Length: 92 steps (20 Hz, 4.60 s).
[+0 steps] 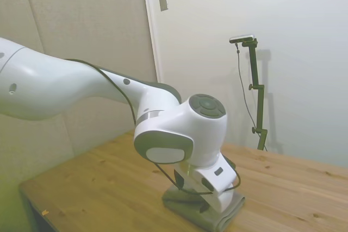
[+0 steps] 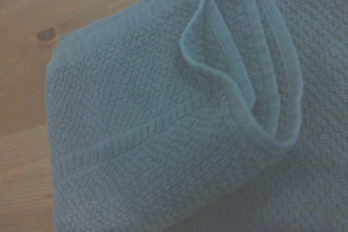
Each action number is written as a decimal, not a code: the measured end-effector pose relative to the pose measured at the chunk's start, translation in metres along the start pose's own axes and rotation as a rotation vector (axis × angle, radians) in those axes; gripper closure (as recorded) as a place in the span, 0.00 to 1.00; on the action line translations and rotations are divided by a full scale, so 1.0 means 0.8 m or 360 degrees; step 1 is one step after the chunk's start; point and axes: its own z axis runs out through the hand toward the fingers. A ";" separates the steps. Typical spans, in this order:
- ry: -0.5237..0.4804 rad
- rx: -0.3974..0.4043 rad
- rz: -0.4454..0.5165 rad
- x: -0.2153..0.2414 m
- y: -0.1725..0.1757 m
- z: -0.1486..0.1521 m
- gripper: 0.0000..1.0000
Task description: Unfold the towel
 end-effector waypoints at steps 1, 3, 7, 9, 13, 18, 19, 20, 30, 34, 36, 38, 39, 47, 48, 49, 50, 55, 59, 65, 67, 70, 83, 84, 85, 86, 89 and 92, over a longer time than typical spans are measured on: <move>-0.0021 0.0026 -0.0001 0.008 0.002 0.003 0.00; -0.0045 0.0087 -0.0028 0.025 0.004 0.008 0.00; -0.0033 0.0159 -0.0107 0.047 0.006 0.010 0.00; -0.0035 0.0183 -0.0139 0.048 0.000 0.013 0.00; -0.0011 0.0270 -0.0211 0.050 -0.010 0.024 1.00; -0.0020 0.0297 -0.0211 0.052 -0.008 0.044 1.00; -0.0024 0.0298 -0.0212 0.052 -0.008 0.046 1.00; -0.0025 0.0300 -0.0215 0.052 -0.008 0.048 1.00; -0.0017 0.0291 -0.0234 0.050 -0.012 0.056 1.00; -0.0016 0.0291 -0.0231 0.050 -0.011 0.056 1.00; -0.0017 0.0290 -0.0228 0.050 -0.009 0.057 1.00; -0.0019 0.0289 -0.0226 0.050 -0.008 0.058 1.00; -0.0020 0.0289 -0.0226 0.050 -0.008 0.058 1.00; -0.0007 0.0299 -0.0229 0.049 -0.009 0.051 1.00; 0.0001 0.0305 -0.0234 0.047 -0.012 0.046 1.00; 0.0009 0.0308 -0.0244 0.044 -0.016 0.040 1.00; 0.0020 0.0309 -0.0260 0.040 -0.022 0.034 1.00; 0.0150 0.0259 -0.0364 -0.015 -0.077 0.015 1.00; 0.0384 0.0068 -0.0323 -0.074 -0.119 0.024 1.00; 0.0693 -0.0216 -0.0304 -0.142 -0.137 0.061 1.00; 0.0733 -0.0235 -0.0311 -0.166 -0.151 0.058 1.00; 0.0773 -0.0224 -0.0343 -0.195 -0.168 0.051 1.00; 0.1162 -0.0366 -0.0576 -0.315 -0.194 0.105 1.00; 0.1189 -0.0356 -0.0585 -0.320 -0.194 0.110 1.00; 0.1213 -0.0344 -0.0592 -0.325 -0.193 0.115 1.00; 0.1242 -0.0331 -0.0599 -0.328 -0.192 0.120 1.00; 0.1333 -0.0337 -0.0611 -0.333 -0.185 0.135 0.00; 0.1364 -0.0355 -0.0617 -0.337 -0.181 0.155 0.00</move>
